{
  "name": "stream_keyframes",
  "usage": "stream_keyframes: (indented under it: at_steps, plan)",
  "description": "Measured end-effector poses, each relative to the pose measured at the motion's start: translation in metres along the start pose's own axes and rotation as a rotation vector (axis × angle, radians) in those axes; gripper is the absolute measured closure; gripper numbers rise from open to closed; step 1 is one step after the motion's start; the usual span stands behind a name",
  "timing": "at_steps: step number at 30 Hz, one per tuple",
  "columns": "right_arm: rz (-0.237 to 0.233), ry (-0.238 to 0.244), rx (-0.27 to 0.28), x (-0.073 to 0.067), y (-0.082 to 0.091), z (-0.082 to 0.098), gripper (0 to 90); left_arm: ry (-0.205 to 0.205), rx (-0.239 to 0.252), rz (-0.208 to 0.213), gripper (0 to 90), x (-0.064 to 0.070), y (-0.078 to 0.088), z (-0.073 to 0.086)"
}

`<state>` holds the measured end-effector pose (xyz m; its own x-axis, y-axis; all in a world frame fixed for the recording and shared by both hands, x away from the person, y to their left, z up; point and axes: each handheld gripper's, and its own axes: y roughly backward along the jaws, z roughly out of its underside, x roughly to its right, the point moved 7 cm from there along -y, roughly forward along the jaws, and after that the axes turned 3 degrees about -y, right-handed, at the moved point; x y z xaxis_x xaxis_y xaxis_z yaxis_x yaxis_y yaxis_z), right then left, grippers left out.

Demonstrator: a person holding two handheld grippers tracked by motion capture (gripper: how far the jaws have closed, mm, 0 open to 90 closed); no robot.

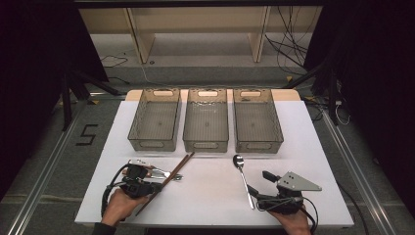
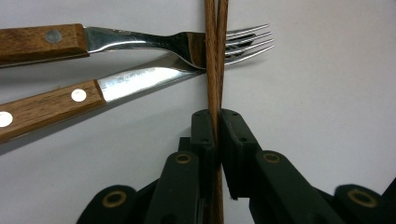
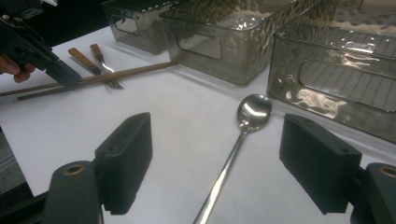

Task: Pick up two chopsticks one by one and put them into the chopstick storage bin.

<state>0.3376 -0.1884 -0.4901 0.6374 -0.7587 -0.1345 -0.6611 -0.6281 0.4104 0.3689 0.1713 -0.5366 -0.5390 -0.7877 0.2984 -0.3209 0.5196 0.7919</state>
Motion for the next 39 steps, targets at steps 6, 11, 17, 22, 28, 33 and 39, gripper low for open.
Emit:
stream_keyframes:
  at_steps: [6,11,17,22,28,33,39]
  plan:
    - [-0.001,-0.001,-0.002,-0.0003,-0.0003,0.0002,26.2,0.015,-0.002,0.021,83.4,-0.0013,0.0020,-0.0008]
    - [-0.002,0.001,-0.004,-0.0004,-0.0005,0.0005,26.2,0.016,0.000,0.028,83.5,-0.0017,0.0023,-0.0016]
    - [-0.004,-0.001,-0.006,-0.0005,-0.0011,0.0008,26.2,0.017,0.000,0.035,83.5,-0.0016,0.0016,-0.0028]
    - [-0.004,0.000,-0.008,-0.0004,-0.0016,0.0011,26.2,0.016,0.001,0.033,83.5,-0.0009,0.0011,-0.0036]
    - [-0.006,-0.001,-0.010,-0.0006,-0.0017,0.0014,26.2,0.002,-0.008,0.029,83.5,-0.0002,0.0023,-0.0042]
    - [-0.006,-0.002,-0.010,-0.0006,-0.0019,0.0014,26.2,-0.009,-0.010,0.027,84.0,0.0000,0.0036,-0.0053]
    - [-0.007,-0.002,-0.011,-0.0005,-0.0017,0.0015,26.2,0.003,0.000,0.030,83.5,0.0000,0.0037,-0.0060]
